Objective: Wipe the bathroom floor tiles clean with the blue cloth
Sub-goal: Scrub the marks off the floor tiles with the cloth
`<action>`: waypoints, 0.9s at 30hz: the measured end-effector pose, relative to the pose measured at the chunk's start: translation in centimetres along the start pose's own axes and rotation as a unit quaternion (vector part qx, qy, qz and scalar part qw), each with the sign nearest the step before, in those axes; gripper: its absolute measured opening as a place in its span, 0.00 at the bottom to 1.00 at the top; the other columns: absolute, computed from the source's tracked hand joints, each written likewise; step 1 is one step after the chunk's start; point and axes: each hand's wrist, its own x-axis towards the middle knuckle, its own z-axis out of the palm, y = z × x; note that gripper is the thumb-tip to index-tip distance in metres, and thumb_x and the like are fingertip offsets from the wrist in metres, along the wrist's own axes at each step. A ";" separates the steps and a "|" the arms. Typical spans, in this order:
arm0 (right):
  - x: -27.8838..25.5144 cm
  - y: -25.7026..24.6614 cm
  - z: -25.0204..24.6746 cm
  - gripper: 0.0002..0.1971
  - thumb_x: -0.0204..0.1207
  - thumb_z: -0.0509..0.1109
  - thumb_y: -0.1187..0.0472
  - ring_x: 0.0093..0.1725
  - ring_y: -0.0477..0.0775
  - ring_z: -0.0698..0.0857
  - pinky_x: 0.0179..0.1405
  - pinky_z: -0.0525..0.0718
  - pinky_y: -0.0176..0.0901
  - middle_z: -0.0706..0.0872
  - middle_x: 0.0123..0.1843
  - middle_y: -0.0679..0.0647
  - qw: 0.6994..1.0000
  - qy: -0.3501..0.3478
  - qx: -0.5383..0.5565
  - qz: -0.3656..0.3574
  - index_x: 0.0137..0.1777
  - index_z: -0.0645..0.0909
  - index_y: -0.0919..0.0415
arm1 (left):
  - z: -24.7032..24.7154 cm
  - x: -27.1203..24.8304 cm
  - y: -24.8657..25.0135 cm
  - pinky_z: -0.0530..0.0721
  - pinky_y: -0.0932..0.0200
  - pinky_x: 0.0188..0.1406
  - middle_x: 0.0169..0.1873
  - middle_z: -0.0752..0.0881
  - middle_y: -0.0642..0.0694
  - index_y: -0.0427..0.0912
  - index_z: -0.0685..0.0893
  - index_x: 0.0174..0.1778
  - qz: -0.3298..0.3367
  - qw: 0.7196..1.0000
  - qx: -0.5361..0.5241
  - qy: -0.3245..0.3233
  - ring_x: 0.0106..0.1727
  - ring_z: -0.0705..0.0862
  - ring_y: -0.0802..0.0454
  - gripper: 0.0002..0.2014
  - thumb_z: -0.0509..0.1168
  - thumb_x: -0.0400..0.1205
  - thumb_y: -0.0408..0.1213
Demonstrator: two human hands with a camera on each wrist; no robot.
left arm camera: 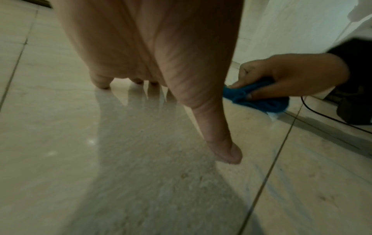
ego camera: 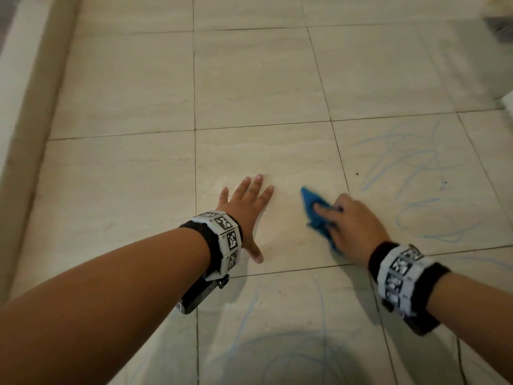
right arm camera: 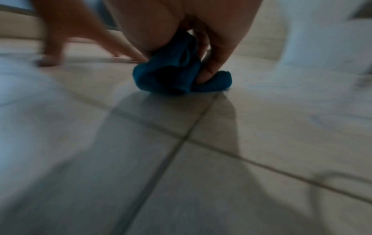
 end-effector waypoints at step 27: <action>5.2 -3.6 0.0 0.20 0.78 0.64 0.60 0.46 0.55 0.67 0.40 0.69 0.46 0.69 0.49 0.52 0.999 -0.033 -0.030 -0.007 0.70 0.75 0.47 | -0.2 0.3 0.2 0.41 0.33 0.79 0.80 0.24 0.46 0.52 0.27 0.82 -0.004 1.000 0.004 0.006 0.82 0.29 0.42 0.73 0.81 0.60 0.60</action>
